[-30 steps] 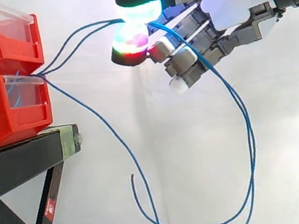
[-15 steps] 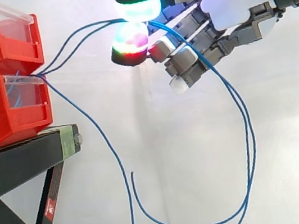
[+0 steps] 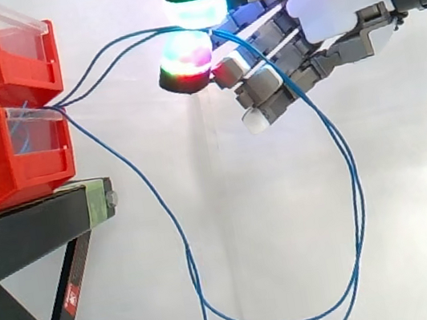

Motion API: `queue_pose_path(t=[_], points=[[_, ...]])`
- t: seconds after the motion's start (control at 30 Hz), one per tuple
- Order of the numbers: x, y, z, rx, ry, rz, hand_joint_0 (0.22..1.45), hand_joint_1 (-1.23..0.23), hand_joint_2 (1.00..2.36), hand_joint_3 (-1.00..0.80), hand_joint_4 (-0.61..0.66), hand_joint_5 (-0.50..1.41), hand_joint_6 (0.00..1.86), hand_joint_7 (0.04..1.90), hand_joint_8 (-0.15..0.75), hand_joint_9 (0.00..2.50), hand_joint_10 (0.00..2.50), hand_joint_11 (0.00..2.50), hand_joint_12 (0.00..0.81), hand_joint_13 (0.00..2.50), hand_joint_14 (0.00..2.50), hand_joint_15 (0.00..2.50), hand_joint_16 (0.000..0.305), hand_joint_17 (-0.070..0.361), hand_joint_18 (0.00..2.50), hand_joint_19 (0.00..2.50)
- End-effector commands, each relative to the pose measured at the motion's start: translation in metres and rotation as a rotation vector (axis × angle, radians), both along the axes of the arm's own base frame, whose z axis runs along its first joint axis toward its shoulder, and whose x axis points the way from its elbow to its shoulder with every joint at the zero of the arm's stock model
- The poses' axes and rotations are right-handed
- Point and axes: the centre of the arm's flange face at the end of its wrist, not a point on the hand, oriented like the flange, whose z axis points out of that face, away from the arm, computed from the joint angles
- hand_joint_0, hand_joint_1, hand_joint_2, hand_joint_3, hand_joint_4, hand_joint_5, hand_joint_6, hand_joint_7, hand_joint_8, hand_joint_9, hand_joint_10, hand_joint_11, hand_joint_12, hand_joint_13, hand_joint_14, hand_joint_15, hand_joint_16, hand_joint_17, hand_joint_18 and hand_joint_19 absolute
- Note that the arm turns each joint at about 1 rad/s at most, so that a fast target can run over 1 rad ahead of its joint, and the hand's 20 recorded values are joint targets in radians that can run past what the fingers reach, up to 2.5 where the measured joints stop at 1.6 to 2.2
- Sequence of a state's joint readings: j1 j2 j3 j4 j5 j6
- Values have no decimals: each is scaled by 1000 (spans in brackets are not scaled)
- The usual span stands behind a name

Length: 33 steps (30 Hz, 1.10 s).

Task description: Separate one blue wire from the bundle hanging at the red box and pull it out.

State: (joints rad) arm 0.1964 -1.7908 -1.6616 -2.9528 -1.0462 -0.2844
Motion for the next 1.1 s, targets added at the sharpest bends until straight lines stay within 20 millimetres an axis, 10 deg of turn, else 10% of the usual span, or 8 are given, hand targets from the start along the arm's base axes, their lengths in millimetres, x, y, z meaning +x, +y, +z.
queue_pose_path(t=[0.0,0.67,1.07], points=[[0,0,0,-1,-1,0,650,-739,1014,-310,117,-222,923,842,316,1013,7,1439,421,1086,0,1612,49,111,787,650],[0,0,0,1,-1,0,666,-737,1017,-271,107,-223,929,844,312,1040,5,1443,414,1118,16,1609,48,108,807,648],[-1,0,0,-1,10,1,665,-735,1016,-277,111,-223,929,834,316,1046,3,1522,408,1043,460,1557,49,111,834,692]])
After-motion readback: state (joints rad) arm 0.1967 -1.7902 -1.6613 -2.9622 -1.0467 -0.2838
